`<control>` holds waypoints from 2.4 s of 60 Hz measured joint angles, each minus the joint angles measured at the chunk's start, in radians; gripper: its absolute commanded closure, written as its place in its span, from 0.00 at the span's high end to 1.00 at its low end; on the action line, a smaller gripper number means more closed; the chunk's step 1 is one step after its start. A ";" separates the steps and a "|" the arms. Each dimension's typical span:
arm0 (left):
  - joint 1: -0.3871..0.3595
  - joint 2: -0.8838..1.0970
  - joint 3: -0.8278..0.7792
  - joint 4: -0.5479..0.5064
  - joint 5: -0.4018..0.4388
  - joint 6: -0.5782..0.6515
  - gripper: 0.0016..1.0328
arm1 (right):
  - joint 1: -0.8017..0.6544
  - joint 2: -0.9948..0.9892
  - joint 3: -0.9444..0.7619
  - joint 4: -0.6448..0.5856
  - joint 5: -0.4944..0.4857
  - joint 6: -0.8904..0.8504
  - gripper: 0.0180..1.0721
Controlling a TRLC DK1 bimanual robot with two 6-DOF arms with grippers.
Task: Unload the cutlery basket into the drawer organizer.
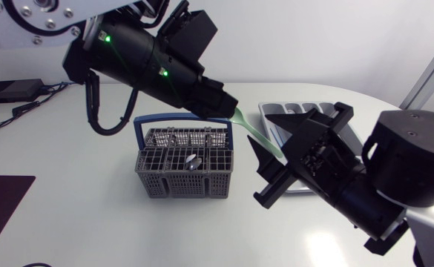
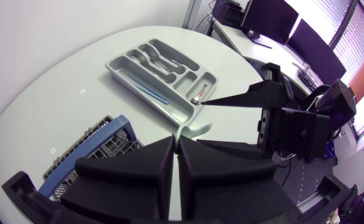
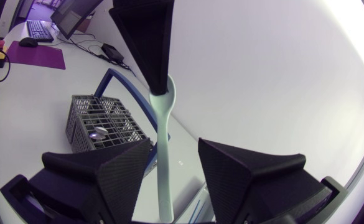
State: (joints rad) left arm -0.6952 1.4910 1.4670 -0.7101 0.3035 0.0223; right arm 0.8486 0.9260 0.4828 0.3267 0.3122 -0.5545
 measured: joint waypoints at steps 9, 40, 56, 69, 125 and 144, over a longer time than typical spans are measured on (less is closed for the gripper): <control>0.012 0.005 0.000 0.006 0.018 -0.025 0.03 | 0.004 0.035 0.000 0.037 0.018 -0.016 0.42; 0.016 0.011 -0.037 0.036 0.037 -0.056 0.03 | 0.035 0.098 0.000 0.097 0.063 -0.038 0.19; 0.016 0.011 -0.048 0.043 0.037 -0.056 0.03 | 0.062 0.101 0.001 0.096 0.082 -0.050 0.14; 0.016 0.011 -0.055 0.047 0.037 -0.073 0.03 | 0.067 0.108 0.001 0.096 0.087 -0.053 0.09; 0.204 -0.109 0.009 -0.005 0.060 0.095 0.90 | -0.480 -0.262 -0.027 -0.396 -0.614 -0.112 0.06; 0.214 -0.108 -0.063 -0.061 0.058 0.376 0.90 | -0.991 -0.054 -0.028 -0.560 -1.043 -0.468 0.06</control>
State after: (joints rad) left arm -0.4816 1.3827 1.4040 -0.7712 0.3614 0.3985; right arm -0.1421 0.8722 0.4549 -0.2337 -0.7307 -1.0222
